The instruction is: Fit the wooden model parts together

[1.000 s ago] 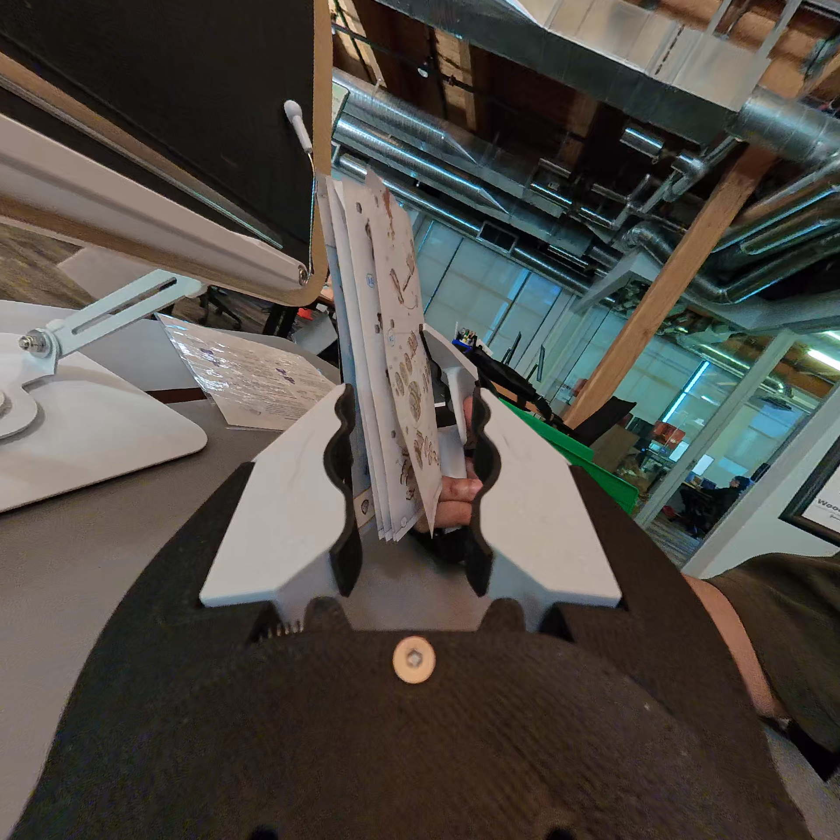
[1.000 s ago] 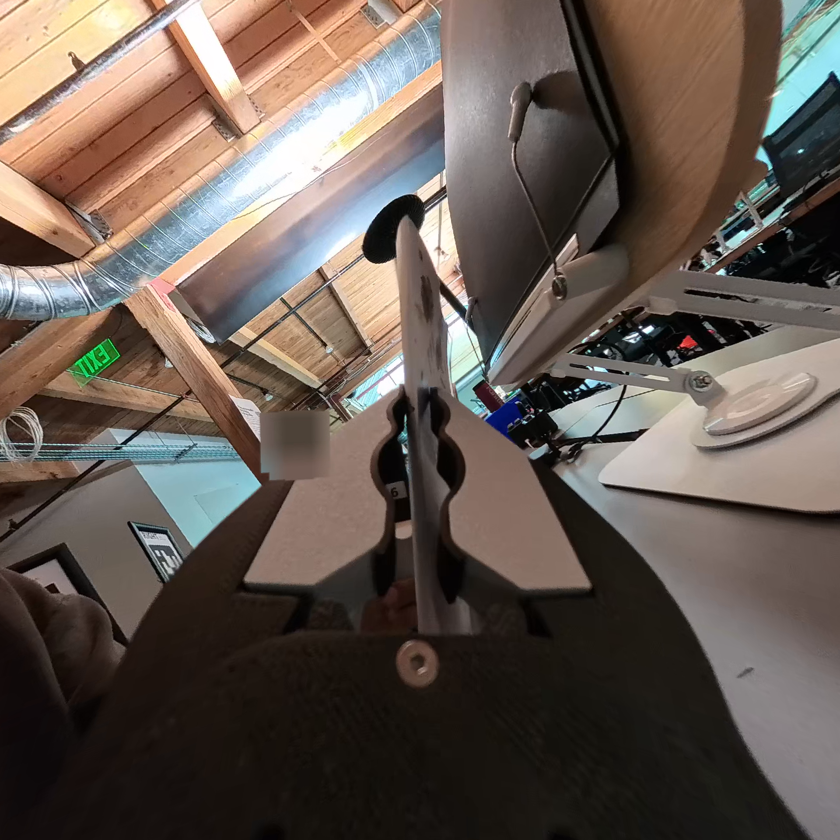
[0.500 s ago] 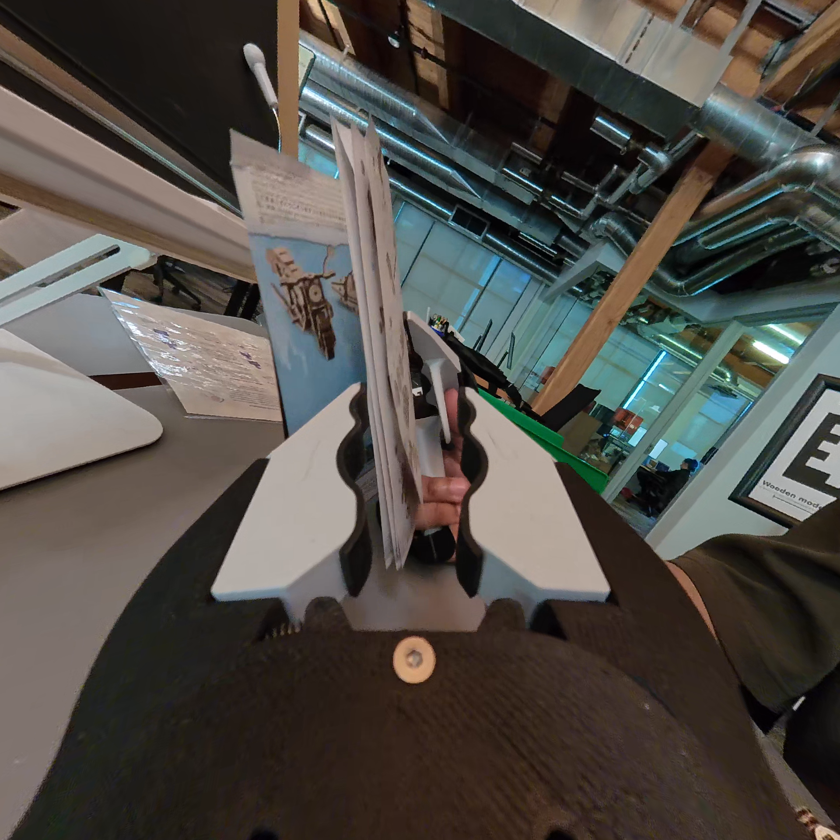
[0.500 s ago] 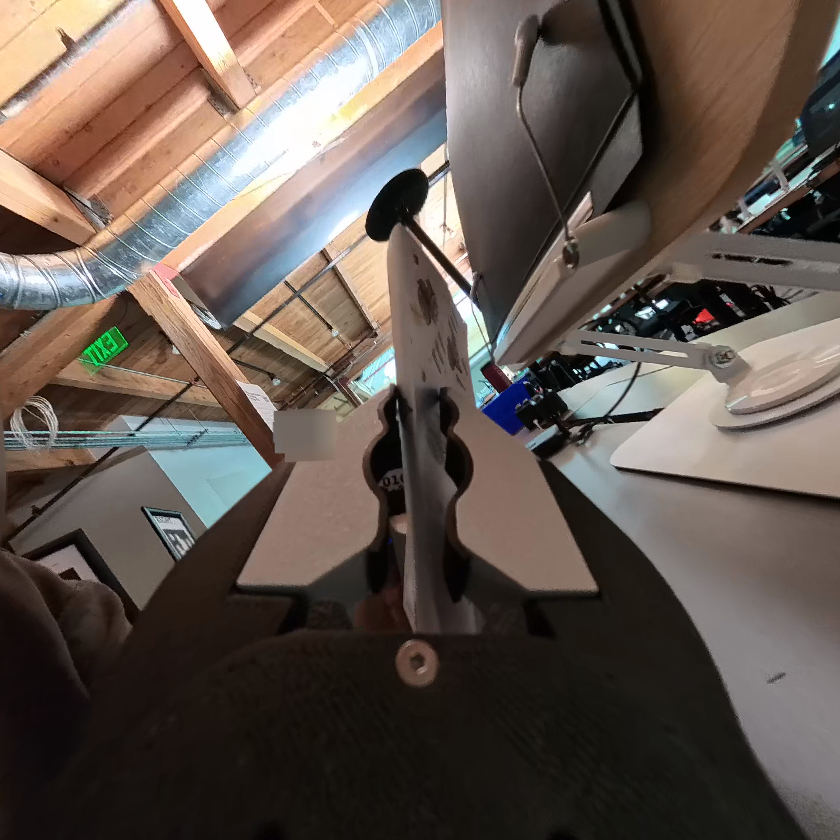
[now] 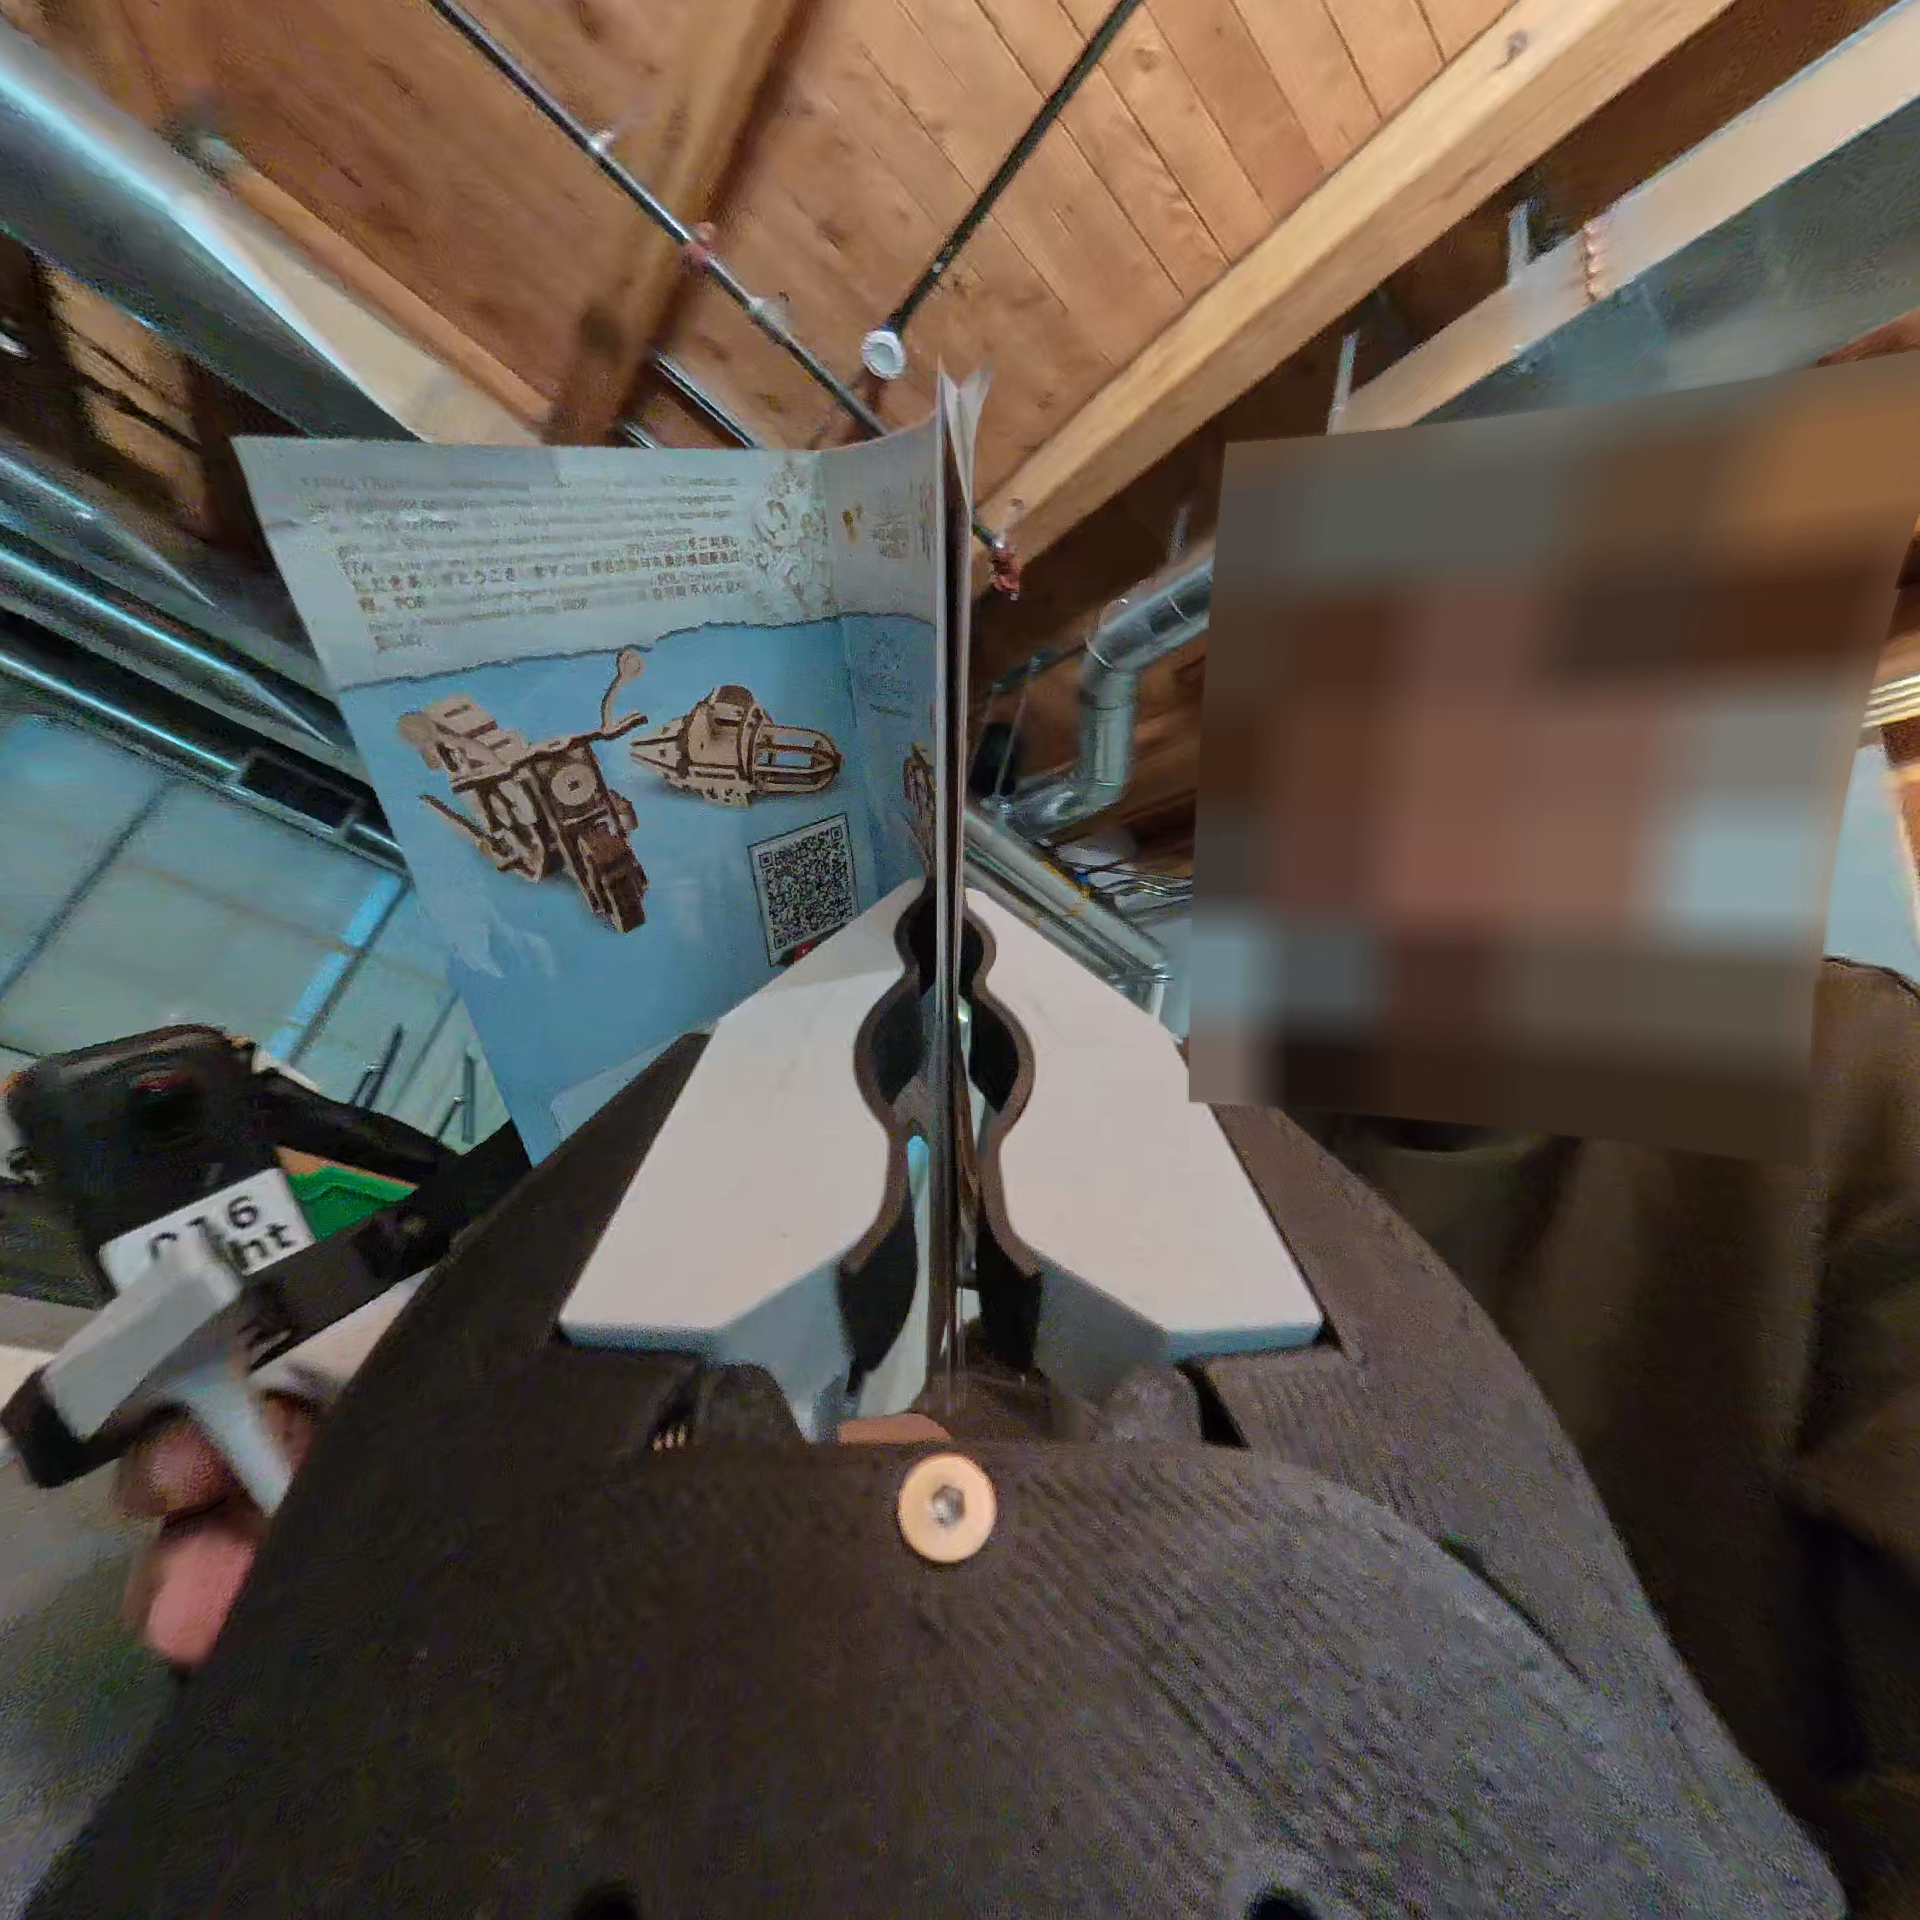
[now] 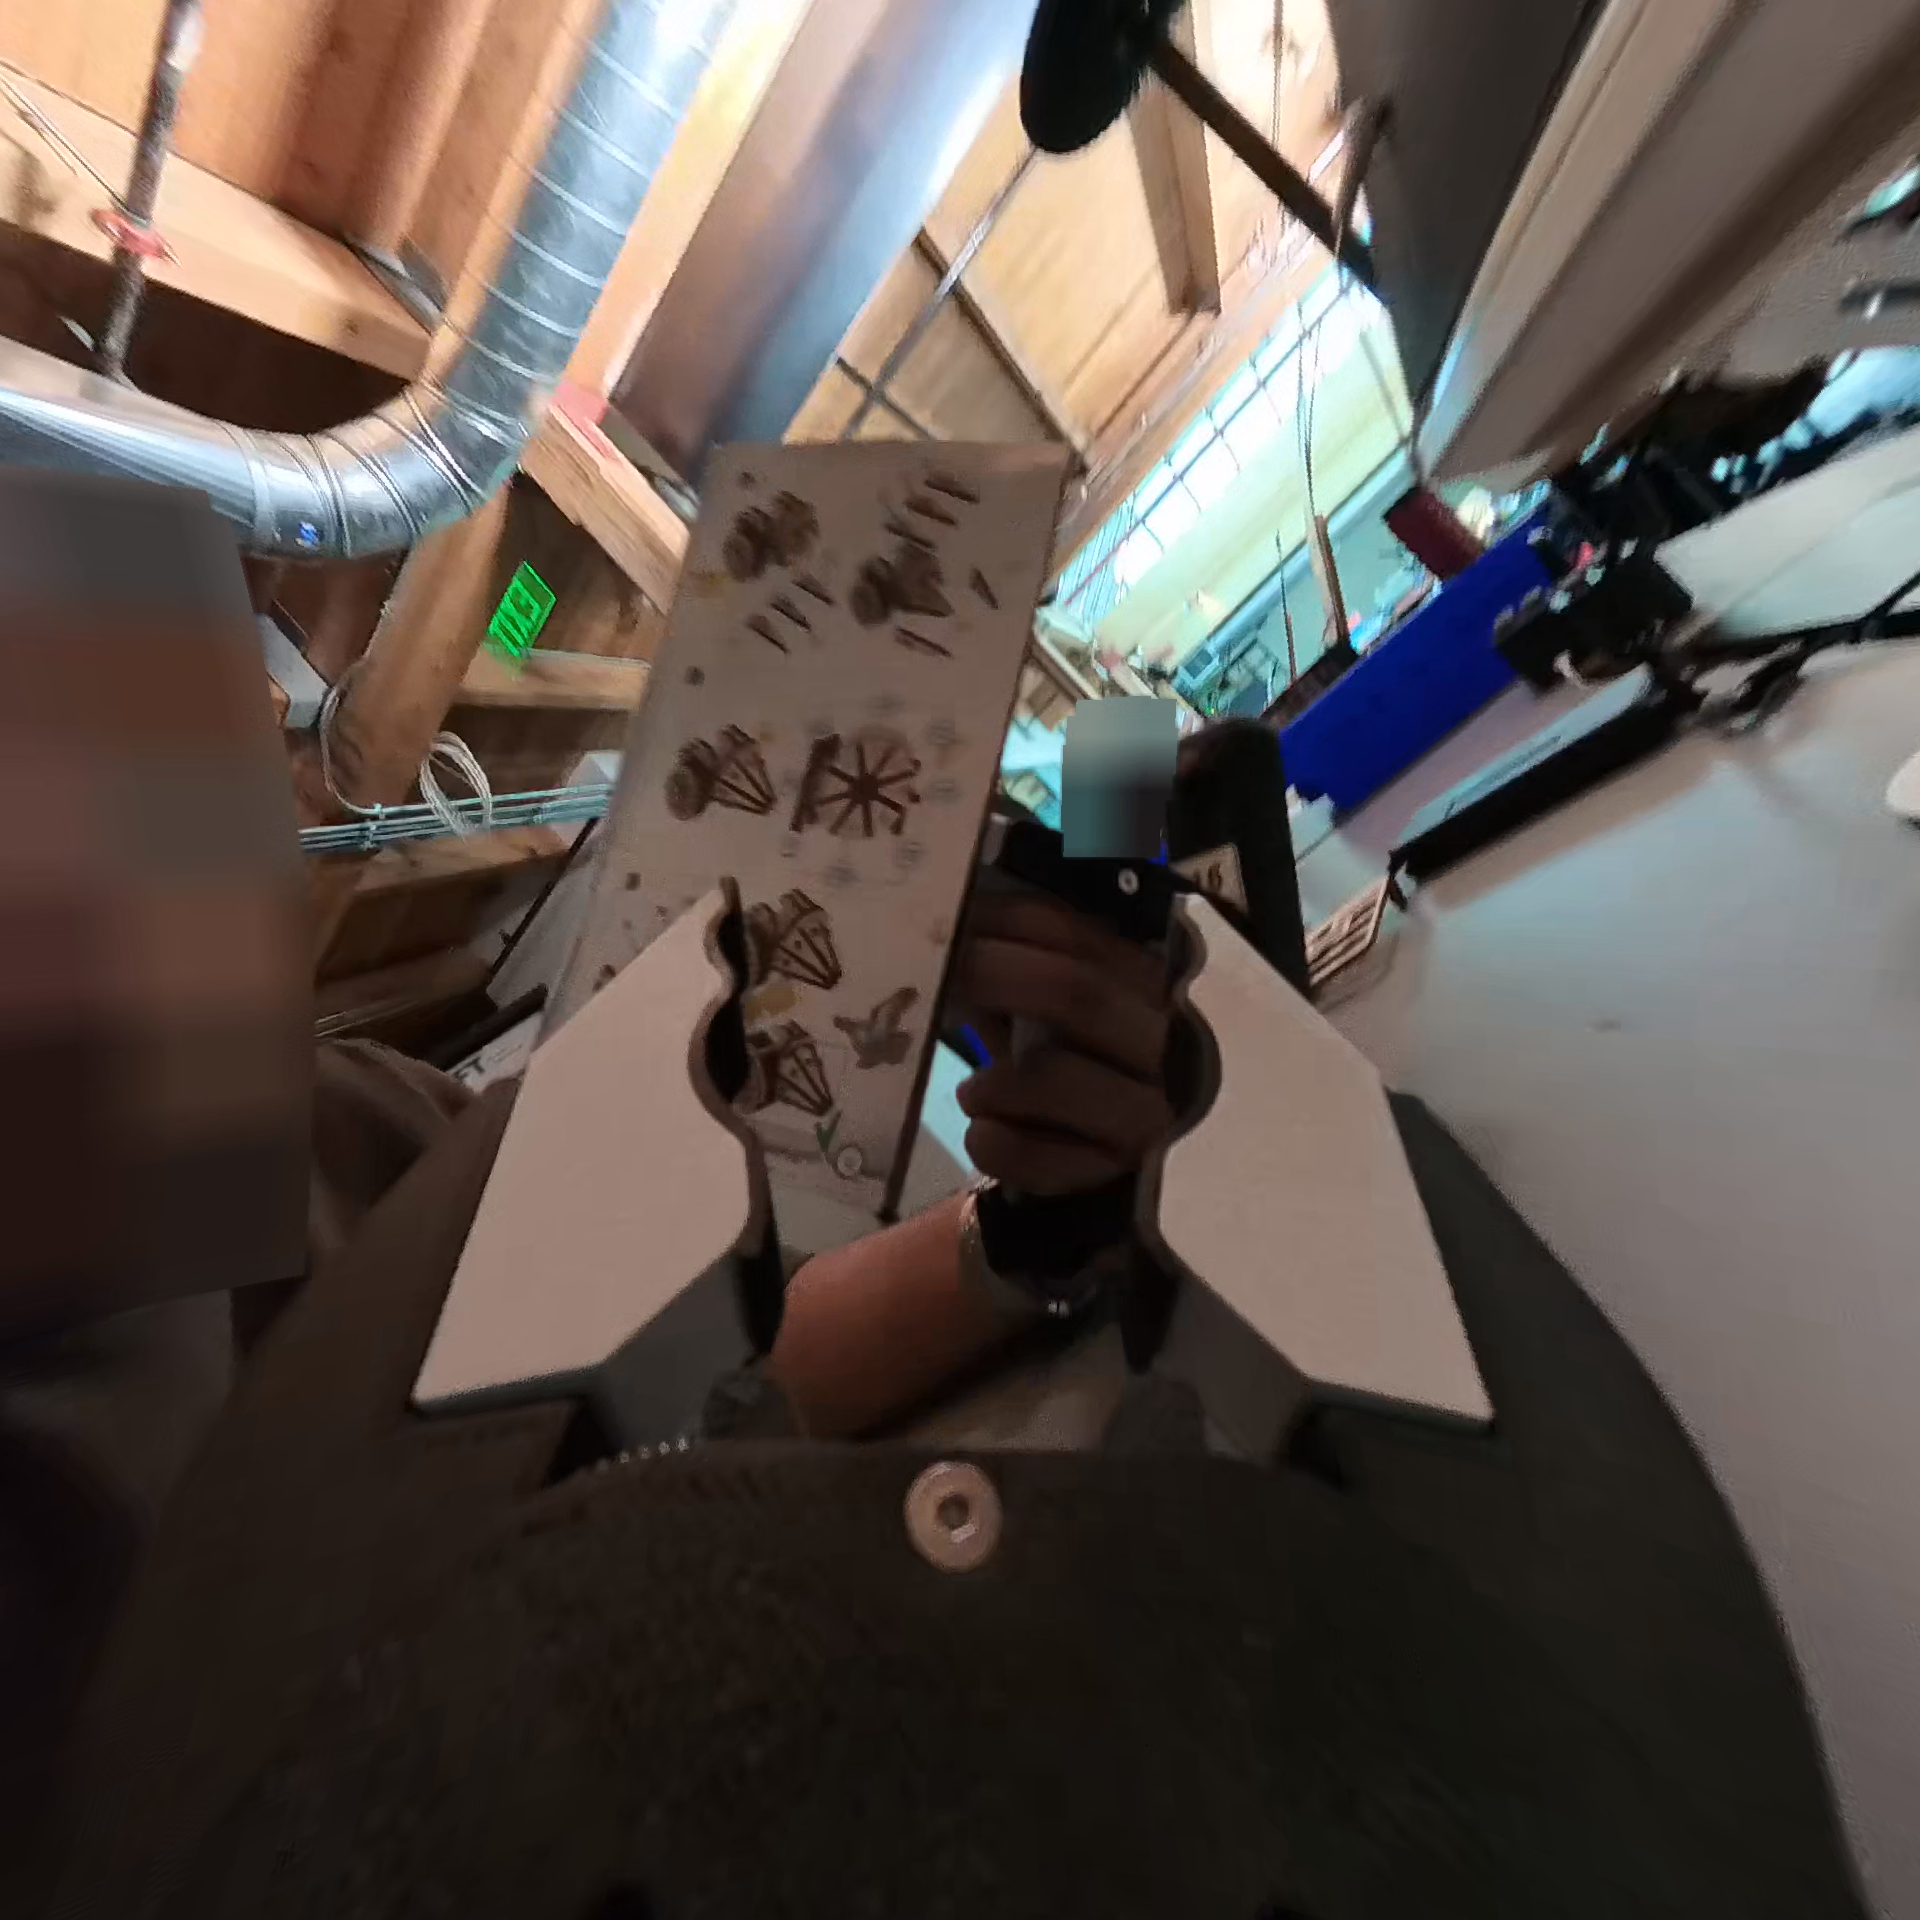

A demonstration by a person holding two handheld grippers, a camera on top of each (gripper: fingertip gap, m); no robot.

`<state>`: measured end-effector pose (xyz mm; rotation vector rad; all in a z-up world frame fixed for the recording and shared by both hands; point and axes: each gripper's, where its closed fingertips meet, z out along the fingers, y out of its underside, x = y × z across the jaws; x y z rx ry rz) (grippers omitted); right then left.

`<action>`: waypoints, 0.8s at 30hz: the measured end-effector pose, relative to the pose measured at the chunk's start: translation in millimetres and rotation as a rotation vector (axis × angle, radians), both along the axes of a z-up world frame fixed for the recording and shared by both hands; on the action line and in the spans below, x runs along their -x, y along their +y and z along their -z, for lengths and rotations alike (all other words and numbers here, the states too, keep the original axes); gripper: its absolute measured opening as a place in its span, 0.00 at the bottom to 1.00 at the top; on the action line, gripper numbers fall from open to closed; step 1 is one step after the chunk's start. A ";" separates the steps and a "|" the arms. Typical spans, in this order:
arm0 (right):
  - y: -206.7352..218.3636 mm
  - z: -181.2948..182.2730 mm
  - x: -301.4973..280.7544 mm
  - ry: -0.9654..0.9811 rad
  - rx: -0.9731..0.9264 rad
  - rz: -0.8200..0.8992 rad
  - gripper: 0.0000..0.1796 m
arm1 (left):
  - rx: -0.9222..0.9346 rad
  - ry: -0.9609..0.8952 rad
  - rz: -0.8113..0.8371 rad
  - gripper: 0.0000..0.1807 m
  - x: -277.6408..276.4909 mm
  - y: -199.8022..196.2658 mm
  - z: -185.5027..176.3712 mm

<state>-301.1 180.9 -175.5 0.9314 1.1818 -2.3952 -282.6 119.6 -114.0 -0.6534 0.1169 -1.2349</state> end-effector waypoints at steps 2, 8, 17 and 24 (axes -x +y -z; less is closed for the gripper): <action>-9.8 2.1 -3.2 -0.029 0.009 -0.074 0.49 | -0.009 0.017 0.054 0.00 -6.1 -3.4 -0.7; -28.2 3.1 -19.2 -0.061 0.034 -0.255 0.49 | 0.000 0.062 0.198 0.00 -26.2 -3.3 0.7; 10.5 -26.5 -31.0 0.175 0.086 -0.101 0.00 | 0.193 0.017 0.015 0.00 4.4 18.2 13.8; 60.9 16.8 18.4 0.076 -0.418 0.504 0.00 | 0.814 0.162 -0.691 0.00 94.4 40.4 86.5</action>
